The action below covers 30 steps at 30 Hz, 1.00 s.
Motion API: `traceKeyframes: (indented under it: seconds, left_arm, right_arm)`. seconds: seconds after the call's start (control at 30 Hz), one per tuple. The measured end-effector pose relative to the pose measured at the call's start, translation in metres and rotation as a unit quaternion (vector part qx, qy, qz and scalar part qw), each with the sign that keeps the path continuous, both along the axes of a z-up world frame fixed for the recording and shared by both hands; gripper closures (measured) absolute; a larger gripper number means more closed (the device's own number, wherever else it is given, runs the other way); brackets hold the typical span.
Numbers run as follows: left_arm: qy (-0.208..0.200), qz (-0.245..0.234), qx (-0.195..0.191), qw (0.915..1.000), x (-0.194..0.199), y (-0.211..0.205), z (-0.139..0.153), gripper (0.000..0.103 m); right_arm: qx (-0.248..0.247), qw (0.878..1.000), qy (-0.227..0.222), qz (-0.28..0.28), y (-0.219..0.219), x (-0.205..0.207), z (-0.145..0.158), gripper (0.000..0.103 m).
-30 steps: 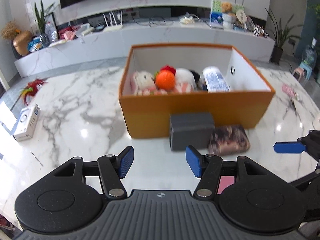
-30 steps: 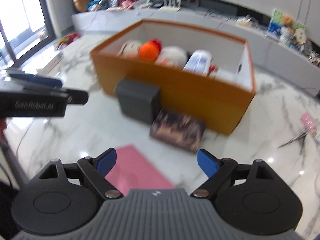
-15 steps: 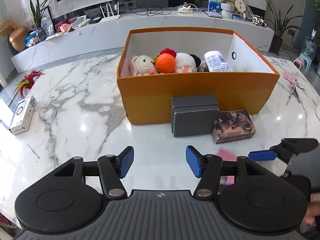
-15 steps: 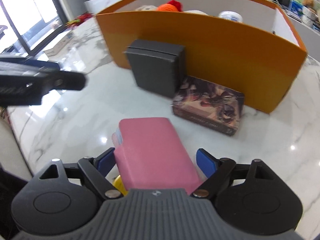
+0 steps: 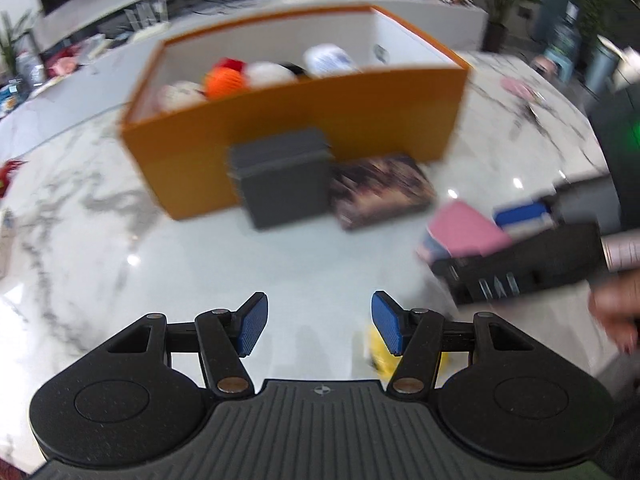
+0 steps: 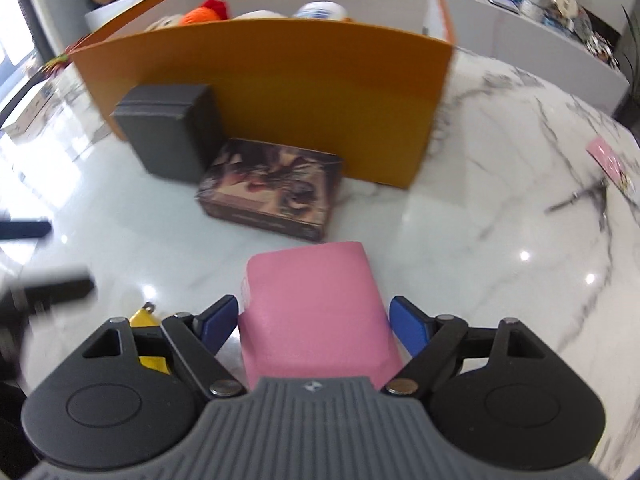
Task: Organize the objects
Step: 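Grasp the yellow tape measure with the left tool while the right tool grasps the pink case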
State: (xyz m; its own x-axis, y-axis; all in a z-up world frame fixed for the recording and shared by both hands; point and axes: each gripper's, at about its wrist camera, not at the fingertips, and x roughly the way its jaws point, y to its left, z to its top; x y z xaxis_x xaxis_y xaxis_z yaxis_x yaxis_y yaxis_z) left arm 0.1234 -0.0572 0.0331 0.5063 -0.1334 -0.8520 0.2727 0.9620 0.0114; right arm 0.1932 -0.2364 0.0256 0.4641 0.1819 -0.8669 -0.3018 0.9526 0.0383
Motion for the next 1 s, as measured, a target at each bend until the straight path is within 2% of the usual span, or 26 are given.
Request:
traceKeyframes:
  seconds: [0.17, 0.3, 0.4, 0.5, 0.57, 0.67, 0.73, 0.9, 1.0]
  left_arm:
    - [0.01, -0.044, 0.029, 0.9986, -0.011, -0.028, -0.02, 0.035]
    - [-0.018, -0.052, 0.027, 0.9981, -0.015, -0.037, -0.025, 0.03]
    - [-0.018, -0.052, 0.027, 0.9981, -0.015, -0.038, -0.025, 0.03]
    - [-0.007, -0.053, 0.016, 0.9985, -0.015, -0.037, -0.025, 0.03]
    - [0.001, -0.061, 0.002, 0.9982, -0.018, -0.037, -0.028, 0.026]
    - [0.031, -0.076, 0.0, 0.9966, -0.019, -0.039, -0.043, 0.024]
    - [0.015, -0.071, -0.003, 0.9974, -0.022, -0.037, -0.047, 0.017]
    - [0.003, -0.061, -0.017, 0.998, -0.017, -0.031, -0.049, 0.017]
    - [-0.007, -0.05, -0.02, 0.9985, -0.016, -0.028, -0.052, 0.011]
  right_arm:
    - [0.016, 0.999, 0.016, -0.023, -0.016, 0.008, -0.004, 0.018]
    - [0.027, 0.999, 0.023, -0.028, -0.024, 0.005, -0.006, 0.017]
    - [0.029, 0.999, 0.02, -0.025, -0.024, 0.003, -0.005, 0.017]
    - [0.032, 0.999, 0.019, -0.023, -0.025, 0.003, -0.002, 0.017]
    - [0.033, 0.999, 0.018, -0.022, -0.025, 0.004, -0.001, 0.017]
    - [0.033, 0.999, 0.018, -0.022, -0.024, 0.004, 0.0, 0.017]
    - [0.032, 0.999, 0.018, -0.021, -0.024, 0.004, 0.0, 0.017]
    - [0.026, 0.999, 0.017, -0.016, -0.023, 0.003, 0.0, 0.017]
    - [0.021, 1.0, 0.015, -0.013, -0.021, 0.002, -0.001, 0.017]
